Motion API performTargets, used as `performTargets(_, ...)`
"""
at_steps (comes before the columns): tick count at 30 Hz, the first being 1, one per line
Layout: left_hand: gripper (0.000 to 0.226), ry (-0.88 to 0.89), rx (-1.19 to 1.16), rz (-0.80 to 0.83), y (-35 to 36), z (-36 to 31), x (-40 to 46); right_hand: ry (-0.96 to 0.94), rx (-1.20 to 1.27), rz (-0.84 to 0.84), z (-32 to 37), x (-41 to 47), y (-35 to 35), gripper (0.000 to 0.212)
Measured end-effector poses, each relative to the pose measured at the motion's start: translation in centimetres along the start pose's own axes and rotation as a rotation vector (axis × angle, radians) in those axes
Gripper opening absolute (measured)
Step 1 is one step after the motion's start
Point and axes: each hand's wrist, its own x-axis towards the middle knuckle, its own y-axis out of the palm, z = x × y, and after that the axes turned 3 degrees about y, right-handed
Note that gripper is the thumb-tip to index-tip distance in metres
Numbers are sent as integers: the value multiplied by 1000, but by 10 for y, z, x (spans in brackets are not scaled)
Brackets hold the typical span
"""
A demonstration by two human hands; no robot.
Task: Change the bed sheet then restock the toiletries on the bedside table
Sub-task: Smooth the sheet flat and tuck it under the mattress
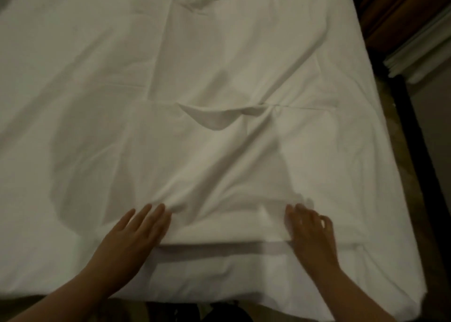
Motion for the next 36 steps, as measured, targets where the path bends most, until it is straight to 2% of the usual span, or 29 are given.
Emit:
performTargets(3,55,26,-46,11,-1,-48,33,103,-30,46,-52,-16,-10,38)
performTargets(5,54,49,-35,51,-2,-82,61,137,-62,75,-77,-21,-15,31)
performTargets(9,46,66,20,152,-2,-129,118,69,-73,30,-110,-9,-17,35)
performTargets(11,28,65,20,173,-9,-139,139,25,-57,-11,-121,-11,-20,30)
performTargets(14,43,155,-78,208,-19,-156,140,-28,-1,-37,-141,-51,-21,27)
performTargets(16,28,244,-117,215,-20,-176,129,-36,22,73,-147,-89,-24,22)
performTargets(19,35,297,-112,393,-11,-200,114,-26,37,353,-145,-115,-34,25)
performTargets(21,55,282,-99,548,-9,-207,112,-15,79,415,-147,-114,-38,18)
performTargets(22,63,281,-140,547,-5,-207,112,-14,121,400,-147,-109,-39,13)
performTargets(24,60,208,-179,472,-5,-197,117,6,236,348,-139,-89,-38,34)
performTargets(26,58,60,-178,485,-6,-180,132,47,296,349,-122,-53,-37,43)
performTargets(28,72,-97,-155,515,-16,-154,162,67,310,394,-100,-8,-37,47)
performTargets(30,68,-205,-176,576,-14,-120,185,75,280,424,-76,41,-39,50)
performTargets(31,65,-242,-169,619,-13,-102,197,53,292,449,-66,62,-38,52)
performTargets(33,65,-273,-172,605,-9,-66,217,36,331,524,-48,101,-33,58)
performTargets(36,65,-277,-190,600,4,-25,230,-78,295,528,-17,144,-21,61)
